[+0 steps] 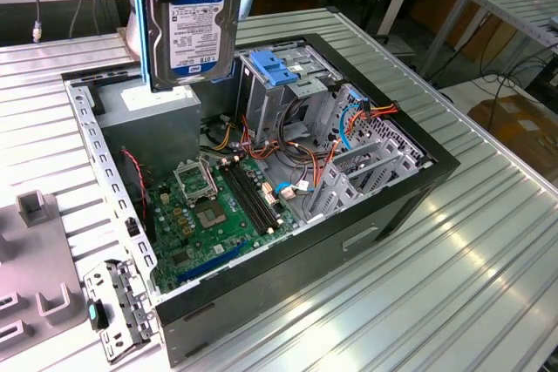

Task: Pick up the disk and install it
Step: 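Pick up the disk, then insert the disk into the insertion slot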

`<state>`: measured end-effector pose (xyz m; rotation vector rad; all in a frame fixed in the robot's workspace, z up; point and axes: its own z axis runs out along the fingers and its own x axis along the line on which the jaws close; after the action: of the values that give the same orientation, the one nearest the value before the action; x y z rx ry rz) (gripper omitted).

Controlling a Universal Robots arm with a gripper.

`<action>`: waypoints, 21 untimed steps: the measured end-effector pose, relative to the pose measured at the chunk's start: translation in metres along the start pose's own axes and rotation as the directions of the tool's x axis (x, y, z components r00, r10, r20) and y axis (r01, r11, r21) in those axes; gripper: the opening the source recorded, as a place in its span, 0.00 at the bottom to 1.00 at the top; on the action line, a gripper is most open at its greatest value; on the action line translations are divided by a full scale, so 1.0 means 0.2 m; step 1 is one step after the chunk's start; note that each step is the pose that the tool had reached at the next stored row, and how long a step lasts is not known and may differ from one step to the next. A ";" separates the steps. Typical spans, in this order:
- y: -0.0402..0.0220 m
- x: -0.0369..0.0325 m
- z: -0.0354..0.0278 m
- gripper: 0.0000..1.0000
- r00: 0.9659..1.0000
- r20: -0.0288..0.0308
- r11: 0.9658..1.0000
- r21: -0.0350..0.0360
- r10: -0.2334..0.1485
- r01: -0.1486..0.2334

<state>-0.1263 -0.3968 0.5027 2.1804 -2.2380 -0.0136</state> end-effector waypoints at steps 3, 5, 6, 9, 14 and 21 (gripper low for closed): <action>-0.007 0.000 0.000 0.37 1.000 0.000 1.000 0.000 0.000 0.000; -0.013 0.000 0.000 0.37 1.000 0.000 1.000 0.000 0.000 0.000; -0.013 0.001 0.000 0.37 1.000 0.000 1.000 0.000 0.000 0.000; -0.013 0.007 0.000 0.37 1.000 0.000 1.000 0.000 0.000 0.000; -0.014 0.022 0.000 0.37 1.000 0.000 1.000 0.000 0.000 0.000; -0.014 0.048 0.000 0.37 1.000 0.000 1.000 0.000 0.000 0.000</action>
<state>-0.1237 -0.4064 0.5027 2.1803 -2.2380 -0.0135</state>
